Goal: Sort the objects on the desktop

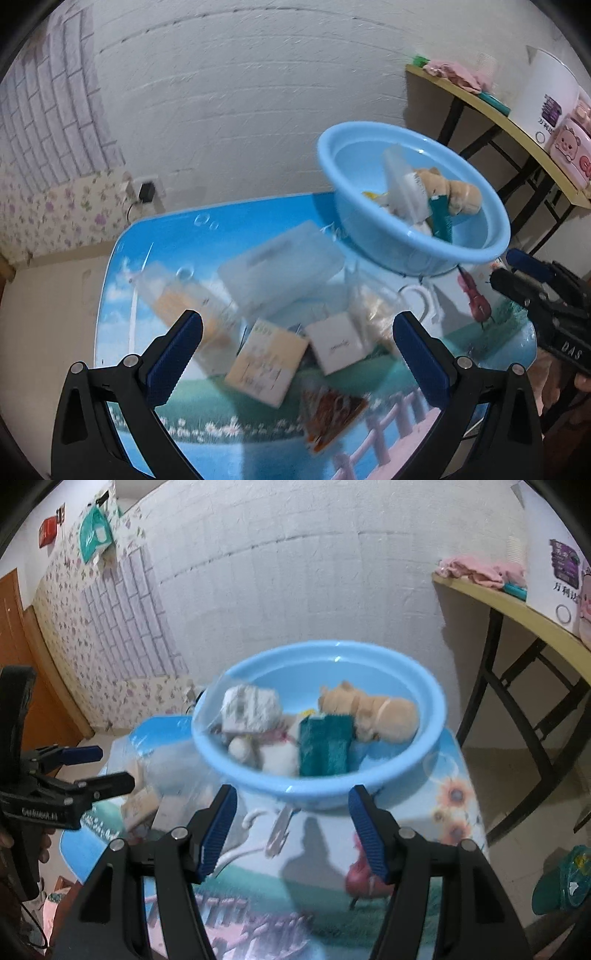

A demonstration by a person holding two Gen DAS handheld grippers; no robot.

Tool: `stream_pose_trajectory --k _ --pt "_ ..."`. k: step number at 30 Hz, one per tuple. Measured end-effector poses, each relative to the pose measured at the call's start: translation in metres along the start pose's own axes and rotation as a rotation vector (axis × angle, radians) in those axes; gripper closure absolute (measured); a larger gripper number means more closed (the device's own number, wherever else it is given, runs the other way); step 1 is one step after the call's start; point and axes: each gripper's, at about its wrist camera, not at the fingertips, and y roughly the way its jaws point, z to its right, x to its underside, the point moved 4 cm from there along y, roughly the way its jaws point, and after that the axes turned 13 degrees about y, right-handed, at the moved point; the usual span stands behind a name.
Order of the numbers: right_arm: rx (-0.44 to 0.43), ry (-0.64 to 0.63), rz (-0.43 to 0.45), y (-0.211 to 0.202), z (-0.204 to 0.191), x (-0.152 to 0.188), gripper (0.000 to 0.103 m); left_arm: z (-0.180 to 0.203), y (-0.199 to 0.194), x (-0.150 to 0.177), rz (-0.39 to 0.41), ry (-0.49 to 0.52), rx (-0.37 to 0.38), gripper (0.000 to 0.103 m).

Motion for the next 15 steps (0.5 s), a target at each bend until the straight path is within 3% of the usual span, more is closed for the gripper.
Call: stream_pose_trajectory --k 6,15 --pt "0.004 -0.045 -0.068 0.005 -0.015 0.023 0.040 -0.004 -0.008 0.022 0.011 0.052 -0.033 0.000" --pt "0.018 -0.038 -0.118 0.006 -0.020 0.044 0.040 -0.028 -0.006 0.056 -0.027 -0.017 -0.029 0.000"
